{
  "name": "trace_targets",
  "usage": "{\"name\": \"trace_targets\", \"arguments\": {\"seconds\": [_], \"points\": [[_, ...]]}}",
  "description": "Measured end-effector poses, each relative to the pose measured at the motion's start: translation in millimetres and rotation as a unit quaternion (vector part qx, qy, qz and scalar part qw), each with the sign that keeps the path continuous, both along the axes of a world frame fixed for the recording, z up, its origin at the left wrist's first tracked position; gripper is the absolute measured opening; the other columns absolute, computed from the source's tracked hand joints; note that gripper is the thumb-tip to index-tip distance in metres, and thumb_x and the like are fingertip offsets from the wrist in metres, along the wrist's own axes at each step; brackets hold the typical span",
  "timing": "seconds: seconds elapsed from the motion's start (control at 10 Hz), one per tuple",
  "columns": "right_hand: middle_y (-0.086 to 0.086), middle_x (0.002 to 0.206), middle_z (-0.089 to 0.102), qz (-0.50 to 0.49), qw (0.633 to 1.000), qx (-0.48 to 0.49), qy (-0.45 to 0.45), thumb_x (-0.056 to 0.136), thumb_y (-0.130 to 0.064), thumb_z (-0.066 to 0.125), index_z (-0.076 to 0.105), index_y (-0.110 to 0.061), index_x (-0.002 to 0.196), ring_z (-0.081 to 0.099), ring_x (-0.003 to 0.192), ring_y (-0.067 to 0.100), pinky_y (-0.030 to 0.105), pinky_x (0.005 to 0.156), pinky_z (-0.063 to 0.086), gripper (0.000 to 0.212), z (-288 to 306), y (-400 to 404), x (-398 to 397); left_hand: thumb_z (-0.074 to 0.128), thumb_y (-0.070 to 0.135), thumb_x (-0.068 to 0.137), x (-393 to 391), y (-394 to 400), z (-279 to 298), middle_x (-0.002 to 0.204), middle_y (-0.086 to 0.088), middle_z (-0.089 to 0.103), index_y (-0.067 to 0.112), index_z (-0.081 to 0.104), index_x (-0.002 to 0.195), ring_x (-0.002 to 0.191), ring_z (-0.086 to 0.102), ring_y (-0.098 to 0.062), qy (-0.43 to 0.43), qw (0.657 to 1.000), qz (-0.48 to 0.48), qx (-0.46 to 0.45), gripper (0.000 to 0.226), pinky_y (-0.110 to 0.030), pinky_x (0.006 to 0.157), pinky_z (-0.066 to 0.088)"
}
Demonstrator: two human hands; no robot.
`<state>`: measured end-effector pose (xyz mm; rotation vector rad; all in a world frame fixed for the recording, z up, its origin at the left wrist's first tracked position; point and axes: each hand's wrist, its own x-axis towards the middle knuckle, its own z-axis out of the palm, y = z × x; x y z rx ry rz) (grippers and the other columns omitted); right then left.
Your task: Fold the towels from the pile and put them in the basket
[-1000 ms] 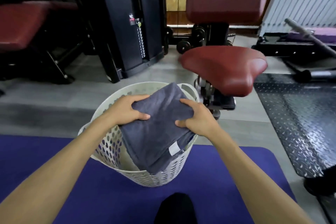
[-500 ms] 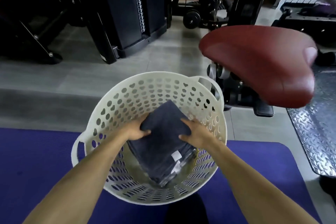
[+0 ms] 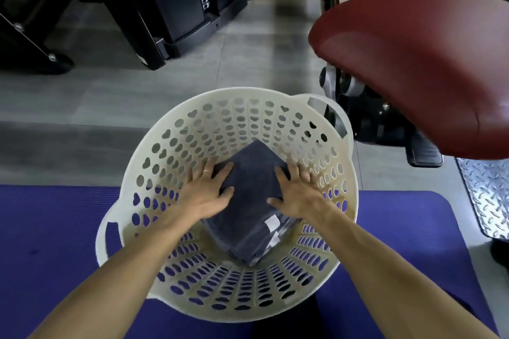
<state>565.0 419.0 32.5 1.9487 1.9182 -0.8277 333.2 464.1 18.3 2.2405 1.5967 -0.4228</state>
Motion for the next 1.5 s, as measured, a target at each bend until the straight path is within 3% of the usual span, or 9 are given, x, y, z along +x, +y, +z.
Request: {"name": "trace_targets", "arguments": {"seconds": [0.2, 0.4, 0.7, 0.9, 1.0, 1.1, 1.2, 1.3, 1.5], "points": [[-0.003, 0.160, -0.031, 0.045, 0.995, -0.088, 0.027, 0.081, -0.080, 0.046, -0.027, -0.022, 0.152, -0.022, 0.149, 0.027, 0.052, 0.120, -0.003, 0.117, -38.0, -9.7, 2.3, -0.005, 0.088, 0.076, -14.5, -24.3, -47.4, 0.163, -0.015, 0.008, 0.037, 0.002, 0.157, 0.144, 0.020, -0.042, 0.000, 0.998, -0.055, 0.041, 0.096, -0.059, 0.115, 0.019], [-0.001, 0.156, -0.038, 0.073, 0.994, -0.079, 0.022, 0.081, -0.083, 0.038, -0.032, -0.021, 0.149, -0.024, 0.148, 0.028, 0.053, 0.121, 0.000, 0.115, -63.7, -4.3, -5.9, 0.007, 0.080, 0.087, -22.5, -22.9, -75.1, 0.158, -0.022, 0.019, 0.029, 0.017, 0.157, 0.139, 0.028, -0.046, -0.032, 0.996, -0.049, 0.062, 0.088, -0.063, 0.109, 0.030], [0.001, 0.156, -0.038, 0.076, 0.992, -0.098, -0.006, 0.084, -0.081, 0.039, -0.033, -0.020, 0.148, -0.026, 0.147, 0.030, 0.052, 0.121, -0.007, 0.114, -54.1, -4.9, -9.5, -0.013, 0.086, 0.073, -15.1, -27.6, -57.8, 0.162, -0.014, -0.013, 0.037, -0.015, 0.154, 0.148, 0.001, -0.040, 0.010, 0.999, -0.040, 0.008, 0.094, -0.059, 0.119, 0.010], [0.005, 0.165, -0.009, 0.076, 0.997, -0.023, 0.002, 0.088, -0.069, 0.049, -0.004, -0.015, 0.158, -0.008, 0.152, 0.025, 0.045, 0.123, 0.001, 0.103, -21.8, -11.4, -0.3, 0.015, 0.079, 0.087, 5.1, -34.8, -19.2, 0.163, -0.013, -0.016, 0.036, -0.012, 0.155, 0.150, -0.007, -0.037, 0.067, 0.997, -0.023, -0.035, 0.084, -0.057, 0.120, 0.003], [0.008, 0.157, 0.031, 0.062, 0.997, 0.026, 0.025, 0.091, -0.054, 0.057, 0.034, -0.013, 0.150, 0.029, 0.145, 0.026, 0.041, 0.118, 0.028, 0.075, -5.6, -16.6, 0.5, 0.033, 0.065, 0.096, 10.0, -48.5, -4.5, 0.164, -0.012, -0.013, 0.033, 0.001, 0.157, 0.150, -0.006, -0.036, 0.064, 0.997, -0.017, -0.032, 0.075, -0.055, 0.121, 0.005], [0.006, 0.136, 0.056, 0.032, 0.996, 0.056, 0.066, 0.090, -0.041, 0.064, 0.052, -0.015, 0.137, 0.055, 0.122, 0.028, 0.036, 0.101, 0.046, 0.054, 12.3, -29.4, 3.2, 0.043, 0.053, 0.099, 11.4, -63.5, 6.5, 0.165, -0.011, -0.006, 0.034, 0.016, 0.156, 0.151, -0.001, -0.034, 0.038, 0.999, 0.001, -0.016, 0.066, -0.053, 0.120, 0.014], [0.005, 0.121, 0.063, 0.012, 0.991, 0.097, 0.095, 0.091, -0.034, 0.064, 0.058, -0.015, 0.127, 0.061, 0.109, 0.027, 0.035, 0.092, 0.051, 0.041, 30.6, -43.4, 11.1, 0.053, 0.045, 0.096, 8.1, -73.1, 14.8, 0.163, -0.010, 0.015, 0.029, 0.035, 0.151, 0.148, 0.020, -0.033, -0.005, 0.999, 0.041, -0.025, 0.060, -0.047, 0.117, 0.029], [0.001, 0.113, 0.067, -0.048, 0.977, 0.122, 0.167, 0.089, -0.027, 0.069, 0.063, -0.017, 0.122, 0.065, 0.103, 0.019, 0.035, 0.092, 0.053, 0.036, 52.0, -58.1, 25.4, 0.061, 0.035, 0.092, 7.6, -82.9, 34.5, 0.135, -0.002, 0.060, 0.026, 0.061, 0.129, 0.122, 0.057, -0.024, -0.115, 0.991, 0.072, 0.006, 0.037, -0.038, 0.099, 0.048], [-0.004, 0.097, 0.069, -0.081, 0.944, 0.212, 0.237, 0.085, -0.017, 0.067, 0.069, -0.016, 0.104, 0.065, 0.093, 0.014, 0.032, 0.087, 0.054, 0.018, 107.2, -85.5, 57.4, 0.064, 0.029, 0.093, 25.3, -105.9, 88.5, 0.117, 0.007, 0.069, 0.027, 0.068, 0.120, 0.105, 0.064, -0.013, -0.241, 0.960, 0.126, 0.066, 0.027, -0.034, 0.096, 0.050]]}}
